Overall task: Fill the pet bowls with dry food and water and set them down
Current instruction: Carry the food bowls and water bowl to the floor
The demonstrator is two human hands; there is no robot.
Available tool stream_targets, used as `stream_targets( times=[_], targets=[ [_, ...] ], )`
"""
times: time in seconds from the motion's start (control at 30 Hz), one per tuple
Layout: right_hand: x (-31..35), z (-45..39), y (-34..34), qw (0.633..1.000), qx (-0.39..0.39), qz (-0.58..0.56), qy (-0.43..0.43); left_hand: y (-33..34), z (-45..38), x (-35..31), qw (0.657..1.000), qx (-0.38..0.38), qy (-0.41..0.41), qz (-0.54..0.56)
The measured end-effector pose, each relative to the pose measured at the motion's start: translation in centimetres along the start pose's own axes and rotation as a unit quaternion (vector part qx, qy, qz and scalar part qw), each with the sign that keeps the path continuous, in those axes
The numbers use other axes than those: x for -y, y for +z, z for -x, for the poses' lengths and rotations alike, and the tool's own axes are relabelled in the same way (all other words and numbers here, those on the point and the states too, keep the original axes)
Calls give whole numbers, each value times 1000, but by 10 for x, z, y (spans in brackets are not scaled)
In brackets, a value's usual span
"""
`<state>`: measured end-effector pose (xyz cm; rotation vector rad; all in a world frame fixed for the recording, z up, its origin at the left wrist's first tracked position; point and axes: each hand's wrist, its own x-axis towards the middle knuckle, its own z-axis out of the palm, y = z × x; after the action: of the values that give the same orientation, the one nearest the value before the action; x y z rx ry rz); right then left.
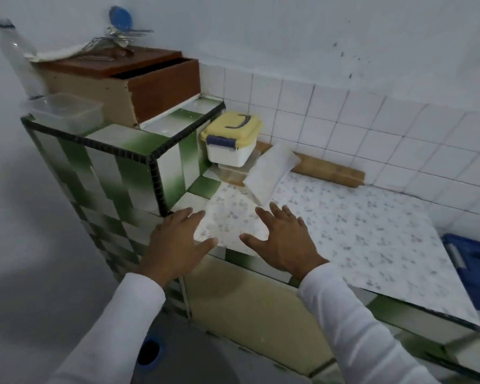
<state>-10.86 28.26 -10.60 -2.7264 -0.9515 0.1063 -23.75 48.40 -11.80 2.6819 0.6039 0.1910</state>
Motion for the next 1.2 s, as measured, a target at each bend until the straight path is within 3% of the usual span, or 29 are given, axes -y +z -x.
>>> stream_targets(
  times=[0.67,1.2],
  targets=[
    [-219,163,-75,974,-59,-14,217,95,12,-251,978,81,190,6],
    [-386,320,-100,930,-86,-15,357,201,69,-453,940,142,309,11]
  ],
)
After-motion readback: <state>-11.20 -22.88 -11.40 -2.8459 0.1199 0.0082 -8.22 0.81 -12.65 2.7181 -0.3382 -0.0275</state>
